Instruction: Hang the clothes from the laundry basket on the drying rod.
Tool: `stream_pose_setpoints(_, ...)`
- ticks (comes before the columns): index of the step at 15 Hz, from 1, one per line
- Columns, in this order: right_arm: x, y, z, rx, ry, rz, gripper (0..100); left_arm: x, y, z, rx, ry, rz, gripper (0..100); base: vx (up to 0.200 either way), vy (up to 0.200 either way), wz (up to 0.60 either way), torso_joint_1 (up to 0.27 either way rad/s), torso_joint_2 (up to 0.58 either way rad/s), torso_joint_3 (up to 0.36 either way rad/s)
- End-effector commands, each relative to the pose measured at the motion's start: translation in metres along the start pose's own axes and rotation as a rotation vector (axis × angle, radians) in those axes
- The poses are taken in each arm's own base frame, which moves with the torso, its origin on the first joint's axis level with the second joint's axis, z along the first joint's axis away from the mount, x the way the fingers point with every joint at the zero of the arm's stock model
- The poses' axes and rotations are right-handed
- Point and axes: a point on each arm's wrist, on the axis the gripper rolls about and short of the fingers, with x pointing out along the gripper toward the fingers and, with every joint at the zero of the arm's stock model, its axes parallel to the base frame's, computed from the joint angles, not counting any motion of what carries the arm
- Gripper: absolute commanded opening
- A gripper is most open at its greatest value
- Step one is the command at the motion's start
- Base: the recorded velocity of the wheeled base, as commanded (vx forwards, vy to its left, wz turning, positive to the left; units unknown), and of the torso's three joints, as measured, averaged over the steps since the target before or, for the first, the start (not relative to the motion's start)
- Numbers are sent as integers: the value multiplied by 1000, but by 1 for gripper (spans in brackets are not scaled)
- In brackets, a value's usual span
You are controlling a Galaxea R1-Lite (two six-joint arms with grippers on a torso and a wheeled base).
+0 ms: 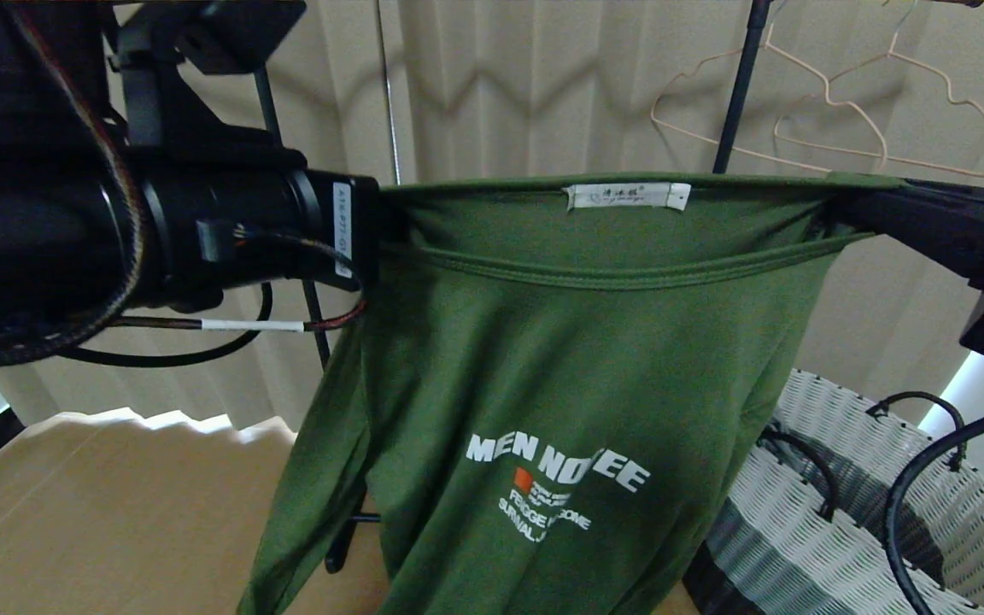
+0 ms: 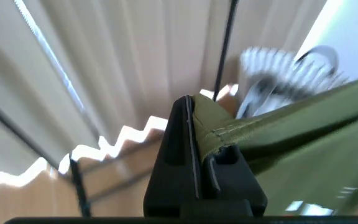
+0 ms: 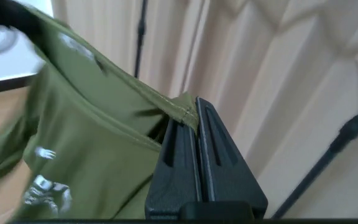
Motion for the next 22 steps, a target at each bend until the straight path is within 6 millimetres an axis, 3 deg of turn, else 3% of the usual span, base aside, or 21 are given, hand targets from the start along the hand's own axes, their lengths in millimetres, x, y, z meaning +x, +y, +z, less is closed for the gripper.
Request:
stream_pose_setpoints(1, 10, -9, -4, -5, 12, -39, 0, -10, 3, 13, -12, -73, -17, 0, 0, 0, 0, 0, 0, 0)
stream_pose_setpoints(5, 20, -19, -6, -49, -16, -83, 0, -23, -4, 16, 3, -104, -70, 0, 0, 0, 0, 0, 0, 0)
stream_pose_setpoints(8, 17, -19, -3, -53, -28, -80, 0, -21, -6, 11, 17, -91, -72, 0, 0, 0, 0, 0, 0, 0)
stream_pose_setpoints(11, -3, -14, 6, -53, -31, -45, 0, 1, -7, 15, 7, -105, -57, 0, 0, 0, 0, 0, 0, 0)
stream_pose_setpoints(16, -42, 1, 7, -25, 23, 228, 0, 34, 3, 17, -1, -86, -14, 0, 0, 0, 0, 0, 0, 0)
stream_pose_setpoints(18, -45, 2, 6, -22, 21, 274, 0, 44, 5, 13, -16, -67, -2, 0, 0, 0, 0, 0, 0, 0)
stream_pose_setpoints(22, -37, 1, 0, -15, 45, 269, 0, 42, 6, 10, -23, -52, -8, 0, 0, 0, 0, 0, 0, 0)
